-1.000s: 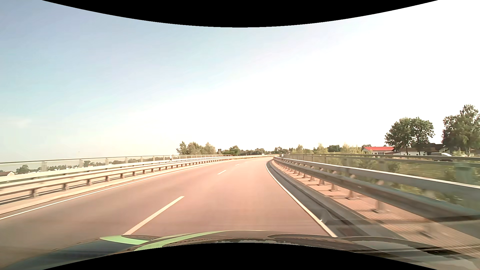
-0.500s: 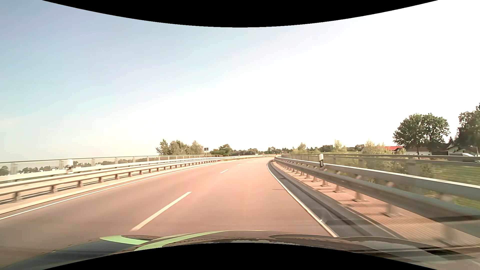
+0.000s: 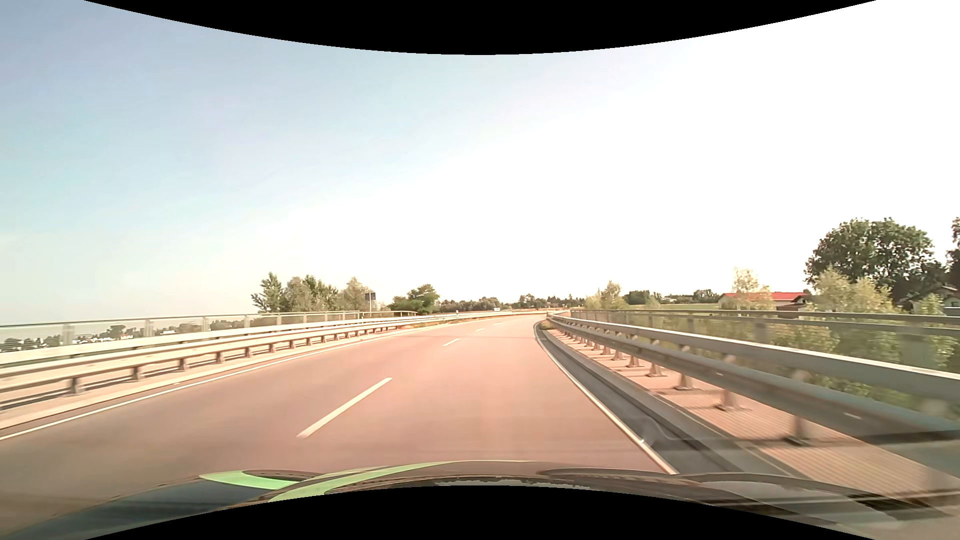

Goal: Follow the waypoints while adhering to traffic rules and regulations

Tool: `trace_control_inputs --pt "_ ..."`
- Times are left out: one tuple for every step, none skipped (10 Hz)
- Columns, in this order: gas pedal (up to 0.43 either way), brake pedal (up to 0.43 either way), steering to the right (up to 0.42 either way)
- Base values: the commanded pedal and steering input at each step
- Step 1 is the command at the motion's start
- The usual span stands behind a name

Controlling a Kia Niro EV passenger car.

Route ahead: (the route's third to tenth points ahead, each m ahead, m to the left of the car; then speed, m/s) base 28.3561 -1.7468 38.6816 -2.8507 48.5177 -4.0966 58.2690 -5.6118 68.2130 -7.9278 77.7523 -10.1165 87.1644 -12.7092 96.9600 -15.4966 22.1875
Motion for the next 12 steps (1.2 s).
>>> trace_control_inputs --pt "0.189 0.000 0.021" --pt "0.189 0.000 0.020" --pt "0.189 0.000 0.020" --pt "0.189 0.000 0.020" --pt "0.189 0.000 0.020" --pt "0.189 0.000 0.020" --pt "0.189 0.000 0.020" --pt "0.189 0.000 0.020" --pt "0.189 0.000 0.020" --pt "0.209 0.000 0.020" --pt "0.220 0.000 0.020" --pt "0.220 0.000 0.020"
